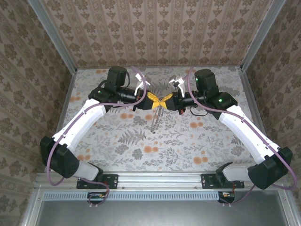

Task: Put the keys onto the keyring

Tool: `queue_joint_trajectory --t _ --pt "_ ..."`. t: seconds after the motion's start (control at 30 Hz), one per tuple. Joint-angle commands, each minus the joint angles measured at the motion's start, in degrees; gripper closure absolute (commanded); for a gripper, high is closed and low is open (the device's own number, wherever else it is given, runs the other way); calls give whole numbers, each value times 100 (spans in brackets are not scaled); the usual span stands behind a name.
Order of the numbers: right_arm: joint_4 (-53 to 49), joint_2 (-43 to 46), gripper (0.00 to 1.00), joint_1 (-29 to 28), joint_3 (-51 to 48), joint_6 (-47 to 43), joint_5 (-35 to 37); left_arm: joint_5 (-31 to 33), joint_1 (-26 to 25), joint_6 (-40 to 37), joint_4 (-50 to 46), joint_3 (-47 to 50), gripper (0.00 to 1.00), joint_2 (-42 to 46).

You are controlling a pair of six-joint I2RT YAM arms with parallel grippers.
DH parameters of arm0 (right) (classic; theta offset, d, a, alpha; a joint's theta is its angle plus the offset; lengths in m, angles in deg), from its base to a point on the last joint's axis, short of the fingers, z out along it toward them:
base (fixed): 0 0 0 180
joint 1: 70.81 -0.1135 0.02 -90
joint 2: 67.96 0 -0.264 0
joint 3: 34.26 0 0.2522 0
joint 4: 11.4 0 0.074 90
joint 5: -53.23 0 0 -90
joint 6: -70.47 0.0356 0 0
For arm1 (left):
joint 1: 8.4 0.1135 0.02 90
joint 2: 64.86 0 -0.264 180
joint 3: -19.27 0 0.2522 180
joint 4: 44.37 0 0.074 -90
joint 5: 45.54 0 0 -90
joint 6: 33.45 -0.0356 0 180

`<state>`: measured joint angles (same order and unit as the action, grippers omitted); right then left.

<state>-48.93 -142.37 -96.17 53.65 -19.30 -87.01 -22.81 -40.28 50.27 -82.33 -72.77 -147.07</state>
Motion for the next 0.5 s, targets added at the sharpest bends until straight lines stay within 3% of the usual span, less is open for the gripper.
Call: queue_joint_trajectory --t 0.0,0.07,0.13,0.17,0.23,0.3,0.47 --pt "301 76 100 40 -56 98 -91 -236 -81 -130 -33 -48 94 -57" --pt "333 84 100 40 -67 130 -124 -192 -99 -73 63 -26 100 -42" --pt "391 115 100 49 -101 188 -135 -31 -99 184 423 78 100 18" --pt "431 142 95 72 -127 241 -127 106 -99 296 600 133 100 61" --pt "625 257 76 172 -269 419 -121 295 -84 569 1067 303 100 197" --pt "889 419 67 336 -454 646 -167 376 -64 813 1448 424 100 318" --pt "1683 813 64 740 -984 1324 -427 463 -73 1109 1823 489 100 493"
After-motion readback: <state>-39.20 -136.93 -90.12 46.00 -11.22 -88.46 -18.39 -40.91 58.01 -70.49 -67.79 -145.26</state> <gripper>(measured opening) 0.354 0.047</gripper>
